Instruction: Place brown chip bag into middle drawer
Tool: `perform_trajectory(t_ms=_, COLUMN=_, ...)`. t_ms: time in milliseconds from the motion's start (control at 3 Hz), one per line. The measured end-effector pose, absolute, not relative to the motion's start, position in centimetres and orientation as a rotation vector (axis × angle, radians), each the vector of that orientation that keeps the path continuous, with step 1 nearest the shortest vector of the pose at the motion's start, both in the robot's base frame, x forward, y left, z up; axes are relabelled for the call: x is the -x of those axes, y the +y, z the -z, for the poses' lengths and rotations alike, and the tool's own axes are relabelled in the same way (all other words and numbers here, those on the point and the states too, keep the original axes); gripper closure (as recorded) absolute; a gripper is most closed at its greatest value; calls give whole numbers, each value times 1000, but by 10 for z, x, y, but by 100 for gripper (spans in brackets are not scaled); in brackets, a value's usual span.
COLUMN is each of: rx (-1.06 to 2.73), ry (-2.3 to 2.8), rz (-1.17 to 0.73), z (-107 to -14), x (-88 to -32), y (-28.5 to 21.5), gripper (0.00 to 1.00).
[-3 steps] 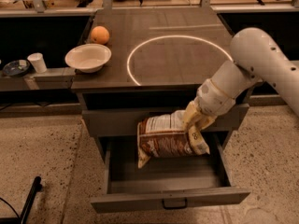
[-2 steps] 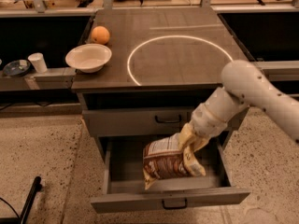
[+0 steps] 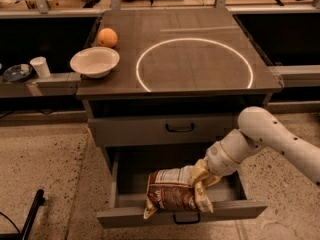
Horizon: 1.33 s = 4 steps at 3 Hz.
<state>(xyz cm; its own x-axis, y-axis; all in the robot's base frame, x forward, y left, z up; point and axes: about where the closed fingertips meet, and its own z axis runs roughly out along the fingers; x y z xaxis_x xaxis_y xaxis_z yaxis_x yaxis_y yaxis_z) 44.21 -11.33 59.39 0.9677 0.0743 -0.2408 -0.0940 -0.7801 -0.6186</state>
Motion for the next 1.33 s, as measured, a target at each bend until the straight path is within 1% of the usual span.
perform_trajectory(t_ms=333, rx=2361, ry=120, rz=-312, z=-570, x=-455, y=-122, gripper=100)
perform_trajectory(t_ms=667, rx=2232, ry=318, rz=-377, z=-544, x=-466, y=-138, gripper=100)
perform_trajectory(t_ms=1000, rx=2078, ry=555, rz=-471, z=-520, x=-468, y=-151, gripper=81)
perform_trajectory(t_ms=1333, rx=1971, ry=658, rz=-468, z=-515, x=-474, y=-156, gripper=59)
